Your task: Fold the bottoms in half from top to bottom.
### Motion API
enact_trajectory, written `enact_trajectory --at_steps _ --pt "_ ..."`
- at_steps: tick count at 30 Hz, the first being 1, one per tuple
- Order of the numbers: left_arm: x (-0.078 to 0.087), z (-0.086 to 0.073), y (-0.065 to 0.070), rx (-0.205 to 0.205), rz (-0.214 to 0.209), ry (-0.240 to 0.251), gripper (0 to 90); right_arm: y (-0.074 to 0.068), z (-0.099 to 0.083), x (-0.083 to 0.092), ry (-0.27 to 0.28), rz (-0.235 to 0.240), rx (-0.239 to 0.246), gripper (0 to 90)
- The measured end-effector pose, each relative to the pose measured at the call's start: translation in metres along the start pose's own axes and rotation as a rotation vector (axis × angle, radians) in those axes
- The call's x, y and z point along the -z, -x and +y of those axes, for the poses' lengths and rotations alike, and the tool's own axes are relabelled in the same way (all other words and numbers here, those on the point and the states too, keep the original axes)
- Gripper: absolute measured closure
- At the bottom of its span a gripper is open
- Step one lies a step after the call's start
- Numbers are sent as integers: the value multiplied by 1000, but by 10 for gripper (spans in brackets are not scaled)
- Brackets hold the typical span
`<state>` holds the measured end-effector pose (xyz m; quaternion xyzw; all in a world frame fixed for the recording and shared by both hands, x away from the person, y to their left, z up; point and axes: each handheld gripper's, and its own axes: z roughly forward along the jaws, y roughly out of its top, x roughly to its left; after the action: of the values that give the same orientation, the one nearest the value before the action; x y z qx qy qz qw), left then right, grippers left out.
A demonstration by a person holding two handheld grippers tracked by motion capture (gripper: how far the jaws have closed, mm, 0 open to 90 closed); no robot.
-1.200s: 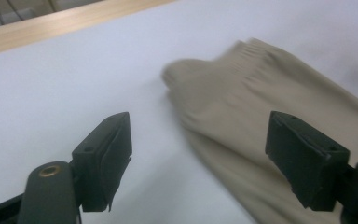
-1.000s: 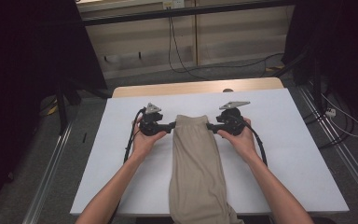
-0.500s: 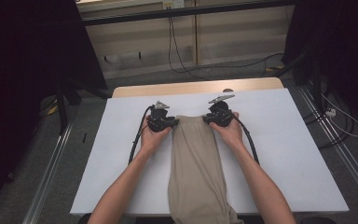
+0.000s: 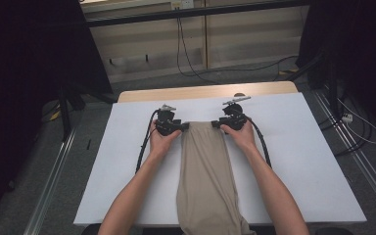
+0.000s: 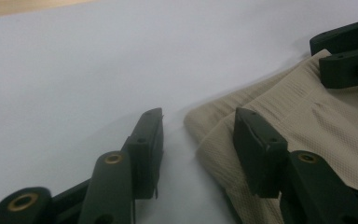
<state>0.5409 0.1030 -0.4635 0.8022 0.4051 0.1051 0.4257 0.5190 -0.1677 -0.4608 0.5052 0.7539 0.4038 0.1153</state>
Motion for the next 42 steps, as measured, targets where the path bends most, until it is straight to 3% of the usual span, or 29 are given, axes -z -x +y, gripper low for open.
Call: enact_trajectory --at_steps 3,5,8,10,12,14,17,18,24,29,32,34,37,39,42 --pt "1 0 -1 17 5 -3 495 0 1 0 -13 9 3 556" --pt "3 0 -1 38 -1 -8 447 -2 2 -1 -41 45 19 640" --pt "6 -1 -3 44 -4 -18 402 -6 3 -1 -62 44 46 710" --pt "6 0 -3 10 3 -32 395 -4 4 -1 -69 60 42 758" --pt "3 0 0 21 12 -19 383 -5 3 0 -68 61 46 810" --pt "1 0 1 3 14 -12 380 -7 3 1 -64 49 59 820" --pt "-3 1 2 13 7 -1 383 -6 2 1 -54 47 65 823" --pt "-3 2 2 9 -2 -3 401 -6 1 2 -53 49 62 823" --pt "-4 4 -5 81 -50 -8 488 -7 1 2 -50 43 76 822" --pt "-1 6 1 62 -58 -70 560 -10 1 3 -55 31 94 822" --pt "1 6 -1 94 -104 -90 648 -12 1 5 -52 31 97 822" --pt "2 4 -2 105 -117 -84 702 -12 0 6 -52 39 95 823" --pt "2 -1 -5 131 -154 -39 789 -12 1 9 -41 49 86 823" --pt "2 1 -5 139 -155 -28 803 -12 4 11 -35 62 82 823" --pt "7 10 -1 129 -118 15 807 -12 11 17 -5 65 72 823"
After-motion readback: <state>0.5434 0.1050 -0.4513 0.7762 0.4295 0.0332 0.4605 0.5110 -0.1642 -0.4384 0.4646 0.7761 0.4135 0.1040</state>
